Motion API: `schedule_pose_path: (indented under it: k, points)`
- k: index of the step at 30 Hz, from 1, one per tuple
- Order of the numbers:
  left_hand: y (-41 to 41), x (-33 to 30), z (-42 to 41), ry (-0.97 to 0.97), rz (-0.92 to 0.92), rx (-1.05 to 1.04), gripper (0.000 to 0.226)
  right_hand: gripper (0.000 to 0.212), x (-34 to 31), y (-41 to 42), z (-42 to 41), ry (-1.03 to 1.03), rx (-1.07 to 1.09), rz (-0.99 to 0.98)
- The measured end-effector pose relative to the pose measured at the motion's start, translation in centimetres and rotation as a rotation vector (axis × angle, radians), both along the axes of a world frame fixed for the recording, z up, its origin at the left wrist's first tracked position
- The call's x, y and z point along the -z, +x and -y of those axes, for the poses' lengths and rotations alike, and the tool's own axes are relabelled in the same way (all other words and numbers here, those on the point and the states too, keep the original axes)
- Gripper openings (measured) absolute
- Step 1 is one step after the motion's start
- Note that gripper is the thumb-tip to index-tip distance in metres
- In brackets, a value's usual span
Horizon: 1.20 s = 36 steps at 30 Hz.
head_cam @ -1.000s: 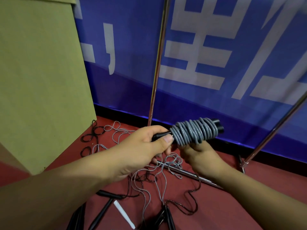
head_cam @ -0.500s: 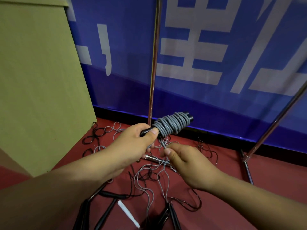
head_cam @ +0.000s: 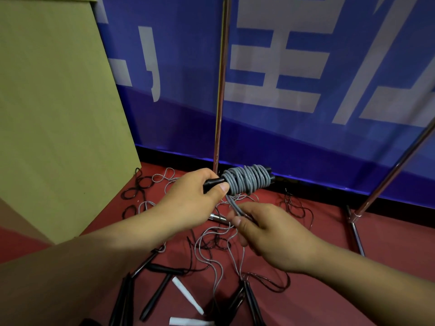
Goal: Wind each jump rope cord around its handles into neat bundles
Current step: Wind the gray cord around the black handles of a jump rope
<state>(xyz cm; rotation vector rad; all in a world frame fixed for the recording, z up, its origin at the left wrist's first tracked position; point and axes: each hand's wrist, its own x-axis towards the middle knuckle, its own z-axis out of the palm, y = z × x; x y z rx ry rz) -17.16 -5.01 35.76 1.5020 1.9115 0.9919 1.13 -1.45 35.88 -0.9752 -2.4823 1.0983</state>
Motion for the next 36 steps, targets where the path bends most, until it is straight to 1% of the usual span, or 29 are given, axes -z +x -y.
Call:
schedule_pose_path:
  k: [1,3,6,9,13,16,18,19,22,24,28,30,32,36]
  points:
    - [0.0,-0.1,0.0,-0.001,-0.062,-0.008,0.015,0.031,-0.2,0.0,0.0,0.027,0.022,0.018]
    - [0.0,-0.3,0.0,-0.001,-0.144,-0.023,0.015,0.033,-0.6,0.0,0.1,0.077,0.049,0.056]
    - [-0.1,-0.5,0.0,-0.020,-0.189,-0.041,0.017,0.029,-0.4,0.2,0.2,0.171,0.077,0.093]
    - [-0.1,-0.6,-0.2,-0.048,-0.183,-0.042,0.019,0.025,0.1,0.3,0.2,0.311,0.107,0.113]
    - [-0.1,-0.6,-0.3,-0.088,-0.067,0.007,0.023,0.012,-0.4,0.3,0.0,0.320,0.137,0.078]
    - [-0.1,-0.7,-0.2,-0.144,0.034,0.087,0.022,0.009,-0.9,0.5,-0.1,0.227,0.164,0.048]
    - [-0.2,-0.8,-0.1,-0.175,0.066,0.131,0.019,0.006,-1.1,0.5,-0.3,0.139,0.175,0.003]
    - [-0.2,-0.8,-0.1,-0.189,0.072,0.152,0.017,0.007,-1.2,0.4,-0.4,0.056,0.184,-0.040]
    - [-0.3,-1.0,0.1,-0.243,0.105,0.214,0.011,0.009,-1.4,0.4,-0.6,-0.291,0.252,-0.195]
    - [-0.4,-1.2,0.2,-0.272,0.140,0.261,0.008,0.009,-1.5,0.5,-0.8,-0.428,0.281,-0.242]
    - [-0.4,-1.4,0.4,-0.353,0.257,0.369,0.008,0.017,-1.5,0.5,-1.1,-0.546,0.285,-0.273]
    - [-0.2,-1.5,0.6,-0.385,0.335,0.370,0.010,0.015,-1.7,0.3,-1.1,-0.586,0.274,-0.306]
    - [0.0,-1.6,0.7,-0.381,0.444,0.338,0.010,0.015,-1.7,0.2,-1.1,-0.651,0.279,-0.382]
    - [0.3,-1.6,0.8,-0.327,0.639,0.250,0.031,0.024,-2.0,0.0,-1.1,-0.805,0.329,-0.524]
